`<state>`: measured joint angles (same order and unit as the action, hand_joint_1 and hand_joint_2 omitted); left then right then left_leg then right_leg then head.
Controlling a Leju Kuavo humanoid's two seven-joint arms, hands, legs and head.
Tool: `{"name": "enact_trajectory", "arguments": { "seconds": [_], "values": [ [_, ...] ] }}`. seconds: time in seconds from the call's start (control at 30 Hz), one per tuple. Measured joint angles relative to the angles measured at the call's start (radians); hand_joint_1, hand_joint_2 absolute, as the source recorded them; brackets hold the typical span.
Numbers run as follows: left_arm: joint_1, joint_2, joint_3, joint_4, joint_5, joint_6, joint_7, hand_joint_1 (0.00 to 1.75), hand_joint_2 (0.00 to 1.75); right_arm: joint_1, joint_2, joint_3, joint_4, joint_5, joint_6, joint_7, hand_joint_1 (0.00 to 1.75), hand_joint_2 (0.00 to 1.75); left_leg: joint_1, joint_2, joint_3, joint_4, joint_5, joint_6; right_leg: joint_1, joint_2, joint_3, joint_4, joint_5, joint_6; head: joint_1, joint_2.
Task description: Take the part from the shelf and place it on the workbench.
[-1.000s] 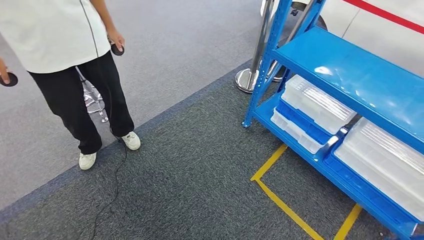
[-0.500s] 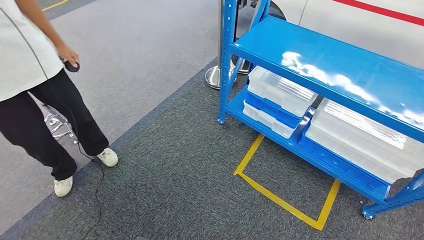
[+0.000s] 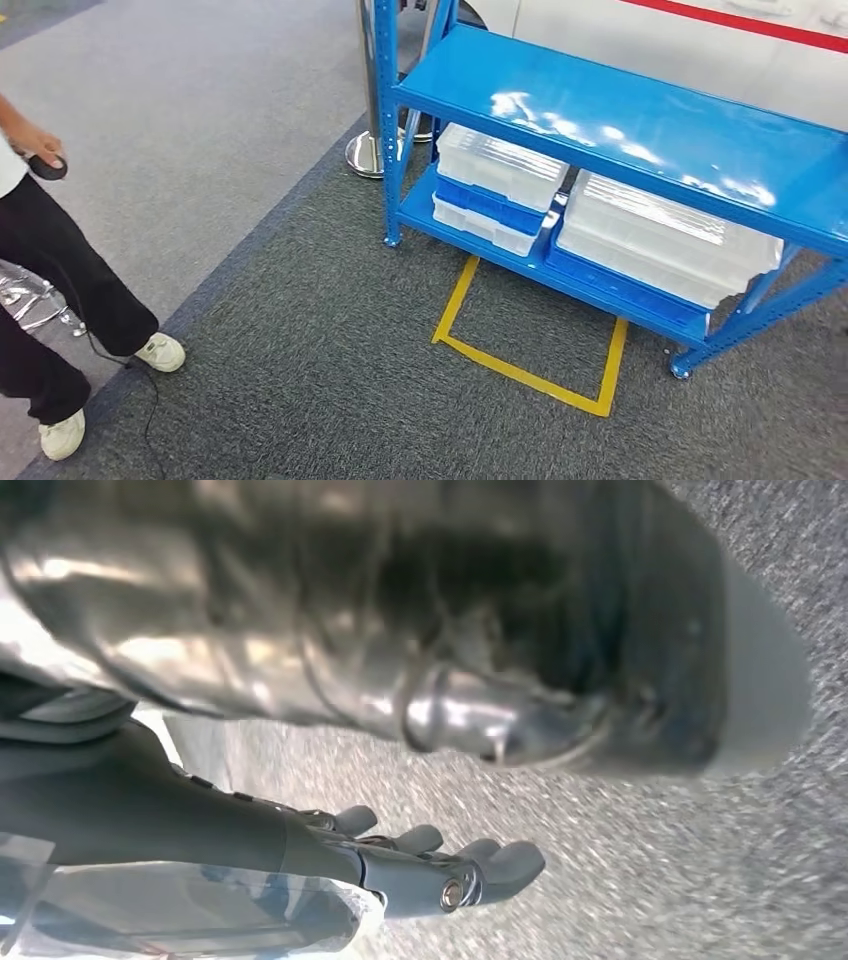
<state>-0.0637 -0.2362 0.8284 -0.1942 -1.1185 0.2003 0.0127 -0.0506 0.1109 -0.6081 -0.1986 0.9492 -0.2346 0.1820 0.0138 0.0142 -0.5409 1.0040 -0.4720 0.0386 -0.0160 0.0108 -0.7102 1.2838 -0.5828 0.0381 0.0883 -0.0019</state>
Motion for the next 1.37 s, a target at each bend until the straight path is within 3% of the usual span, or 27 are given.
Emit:
{"name": "enact_trajectory", "arguments": {
  "seconds": [0.03, 0.07, 0.1, 0.17, 0.23, 0.33, 0.4, 0.47, 0.53, 0.57, 0.6, 0.63, 0.7, 0.77, 0.83, 0.87, 0.93, 1.0, 1.03, 1.07, 1.1, 1.13, 1.2, 1.27, 1.33, 1.37],
  "values": [
    [0.0, 0.0, 0.002, 0.0, 0.0, -0.002, -0.001, 0.0, 0.0, 0.001, 0.0, -0.001, 0.0, 0.0, 0.0, 0.0, 0.0, 0.0, -0.001, 0.015, 0.001, 0.0, -0.002, 0.0, -0.001, -0.004, -0.012, 0.023, 0.0, 0.002, 0.0, 0.0],
    [0.0, 0.0, 0.002, 0.0, 0.0, -0.004, -0.001, 0.0, 0.0, 0.002, 0.0, -0.002, 0.0, 0.0, 0.0, 0.0, 0.0, 0.0, -0.001, 0.028, 0.002, 0.0, -0.004, -0.001, -0.001, -0.007, -0.002, 0.007, 0.019, 0.002, 0.0, 0.0],
    [0.0, 0.0, 0.002, 0.0, -0.001, -0.005, -0.001, 0.0, 0.0, 0.004, 0.0, -0.003, 0.0, 0.0, 0.0, 0.0, 0.0, 0.0, -0.001, 0.039, 0.005, 0.001, -0.006, -0.002, -0.001, -0.015, 0.028, -0.049, 0.052, 0.001, 0.0, 0.0],
    [-0.002, 0.0, 0.002, 0.0, -0.001, -0.006, -0.003, 0.0, 0.0, 0.004, -0.001, -0.004, 0.0, 0.0, 0.0, 0.0, 0.0, 0.0, -0.003, 0.06, 0.013, 0.001, -0.011, -0.009, 0.005, -0.051, 0.104, -0.192, 0.108, -0.01, 0.0, 0.0],
    [-0.004, 0.0, 0.002, 0.0, -0.001, -0.007, -0.004, 0.0, 0.0, 0.002, -0.001, -0.004, 0.0, 0.001, 0.0, 0.0, 0.0, 0.0, -0.006, 0.076, 0.02, 0.0, -0.016, -0.02, 0.013, -0.076, 0.137, -0.258, 0.123, -0.024, -0.001, 0.0],
    [-0.009, -0.001, 0.003, 0.0, -0.002, -0.008, -0.004, 0.0, 0.0, 0.003, 0.0, -0.005, 0.0, 0.001, 0.0, 0.0, 0.0, 0.0, -0.007, 0.094, 0.03, -0.003, -0.021, -0.037, 0.014, -0.054, 0.136, -0.265, 0.125, -0.041, -0.001, 0.0],
    [-0.01, -0.001, 0.003, 0.0, -0.003, -0.008, -0.005, 0.0, 0.0, 0.003, 0.0, -0.006, 0.0, 0.002, 0.0, 0.0, 0.0, 0.0, -0.004, 0.062, 0.02, 0.034, -0.051, -0.047, 0.006, -0.034, 0.143, -0.277, 0.132, -0.054, -0.003, 0.0],
    [-0.009, 0.0, 0.003, 0.0, -0.003, -0.008, -0.005, 0.0, 0.0, 0.002, 0.0, -0.006, 0.0, 0.004, 0.0, -0.001, 0.0, 0.0, -0.001, 0.011, -0.031, 0.15, -0.118, -0.053, 0.003, -0.014, 0.145, -0.282, 0.136, -0.064, -0.006, 0.0],
    [-0.007, 0.001, 0.004, 0.0, -0.003, -0.008, -0.005, 0.0, 0.0, 0.001, 0.0, -0.007, 0.0, 0.005, 0.0, -0.003, 0.0, 0.0, -0.001, -0.005, -0.092, 0.274, -0.165, -0.057, 0.004, 0.01, 0.143, -0.28, 0.136, -0.066, -0.007, 0.0],
    [-0.005, 0.001, 0.004, 0.0, -0.003, -0.008, -0.005, 0.0, 0.0, 0.002, 0.0, -0.009, 0.0, 0.006, 0.0, -0.004, 0.0, 0.0, -0.001, -0.006, -0.105, 0.294, -0.16, -0.058, 0.005, 0.024, 0.143, -0.278, 0.136, -0.067, -0.007, 0.0],
    [-0.004, 0.001, 0.005, 0.0, -0.003, -0.008, -0.005, 0.0, 0.0, 0.002, 0.0, -0.01, 0.0, 0.006, 0.0, -0.004, 0.0, 0.0, -0.001, -0.007, -0.098, 0.273, -0.134, -0.057, 0.005, 0.038, 0.143, -0.275, 0.135, -0.066, -0.007, 0.0],
    [-0.003, 0.002, 0.006, 0.0, -0.003, -0.008, -0.005, 0.0, 0.0, 0.002, 0.0, -0.011, 0.0, 0.007, 0.0, -0.004, 0.0, 0.0, 0.0, -0.012, -0.074, 0.214, -0.093, -0.055, 0.005, 0.052, 0.143, -0.271, 0.134, -0.064, -0.007, 0.0],
    [-0.003, 0.003, 0.008, 0.0, -0.003, -0.008, -0.005, 0.0, 0.0, 0.002, 0.002, -0.012, 0.0, 0.009, 0.0, -0.005, 0.0, 0.0, 0.0, -0.053, -0.016, 0.073, -0.028, -0.046, 0.004, 0.076, 0.139, -0.262, 0.13, -0.058, -0.007, 0.0],
    [-0.005, 0.006, 0.009, 0.0, -0.003, -0.006, -0.006, 0.0, 0.0, 0.002, 0.003, -0.013, 0.0, 0.01, 0.0, -0.005, 0.0, 0.0, -0.002, -0.086, 0.009, 0.01, -0.013, -0.039, 0.003, 0.095, 0.129, -0.254, 0.13, -0.046, -0.007, 0.0],
    [-0.006, 0.006, 0.01, 0.0, -0.003, -0.005, -0.006, 0.0, 0.0, 0.004, 0.004, -0.014, 0.0, 0.012, 0.0, -0.005, 0.0, 0.0, -0.003, -0.075, 0.01, 0.006, -0.011, -0.032, 0.001, 0.111, 0.122, -0.256, 0.135, -0.031, -0.007, 0.0],
    [-0.007, 0.006, 0.01, 0.0, -0.003, -0.005, -0.007, 0.0, 0.0, 0.006, 0.003, -0.015, 0.0, 0.013, 0.0, -0.005, 0.0, 0.0, -0.002, -0.065, 0.011, 0.001, -0.007, -0.025, 0.0, 0.106, 0.121, -0.255, 0.135, -0.026, -0.007, 0.0],
    [-0.008, 0.006, 0.011, 0.0, -0.003, -0.005, -0.007, 0.0, 0.0, 0.006, 0.003, -0.018, 0.0, 0.016, 0.0, -0.006, 0.0, 0.0, 0.004, -0.041, 0.014, -0.01, 0.0, -0.01, 0.003, 0.059, 0.103, -0.218, 0.109, -0.016, -0.004, 0.0],
    [-0.006, 0.006, 0.011, 0.0, -0.003, -0.005, -0.008, 0.0, 0.0, 0.002, 0.003, -0.019, 0.0, 0.017, 0.0, -0.006, 0.0, 0.0, 0.003, -0.014, 0.014, -0.013, 0.001, -0.003, 0.002, 0.008, 0.046, -0.102, 0.044, -0.006, -0.001, 0.0],
    [-0.004, 0.006, 0.011, 0.0, -0.003, -0.005, -0.007, 0.0, 0.0, 0.001, 0.003, -0.019, 0.0, 0.017, 0.0, -0.006, 0.0, 0.0, 0.002, 0.001, 0.013, -0.013, 0.0, -0.002, 0.001, -0.001, 0.012, -0.032, 0.014, -0.001, -0.001, 0.0],
    [-0.002, 0.006, 0.011, 0.0, -0.003, -0.005, -0.007, 0.0, 0.0, 0.001, 0.003, -0.02, 0.0, 0.017, 0.0, -0.006, 0.0, 0.0, 0.002, 0.015, 0.013, -0.012, -0.001, -0.002, -0.001, -0.004, -0.013, 0.02, -0.002, 0.003, -0.001, 0.0],
    [-0.002, 0.006, 0.011, 0.0, -0.003, -0.005, -0.007, 0.0, 0.0, 0.002, 0.003, -0.02, 0.0, 0.017, 0.0, -0.006, 0.0, 0.0, 0.002, 0.028, 0.014, -0.012, -0.003, -0.003, -0.003, -0.006, -0.02, 0.035, 0.002, 0.005, -0.001, 0.0],
    [-0.002, 0.006, 0.011, 0.0, -0.003, -0.005, -0.007, 0.0, 0.0, 0.003, 0.002, -0.02, 0.0, 0.017, 0.0, -0.006, 0.0, 0.0, 0.002, 0.04, 0.016, -0.012, -0.005, -0.005, -0.004, -0.009, -0.005, 0.01, 0.024, 0.006, -0.001, 0.0],
    [-0.003, 0.006, 0.011, 0.0, -0.002, -0.003, -0.007, 0.0, 0.0, 0.005, 0.002, -0.021, 0.0, 0.018, 0.0, -0.007, 0.0, 0.0, 0.002, 0.058, 0.023, -0.011, -0.01, -0.013, -0.006, -0.027, 0.071, -0.132, 0.089, 0.002, -0.001, 0.0],
    [-0.006, 0.005, 0.011, 0.0, -0.001, -0.001, -0.008, 0.0, 0.0, 0.005, 0.002, -0.021, -0.001, 0.022, -0.006, -0.011, 0.0, 0.0, -0.001, 0.07, 0.027, -0.01, -0.017, -0.025, 0.0, -0.04, 0.128, -0.24, 0.121, -0.01, -0.001, 0.0],
    [-0.011, 0.006, 0.012, 0.0, -0.001, 0.001, -0.007, 0.0, 0.87, 0.006, 0.002, -0.021, -0.001, 0.028, -0.017, -0.004, 0.0, 0.87, -0.006, 0.074, 0.026, -0.006, -0.025, -0.022, 0.003, -0.039, 0.138, -0.258, 0.121, -0.021, -0.003, 0.0],
    [-0.012, 0.006, 0.012, 0.0, -0.001, 0.001, -0.007, 0.0, 1.16, 0.006, 0.002, -0.021, -0.001, 0.029, -0.02, 0.0, 0.0, 1.16, -0.007, 0.074, 0.027, -0.004, -0.026, -0.019, 0.002, -0.039, 0.139, -0.259, 0.121, -0.023, -0.003, 0.0]
  ]
}}
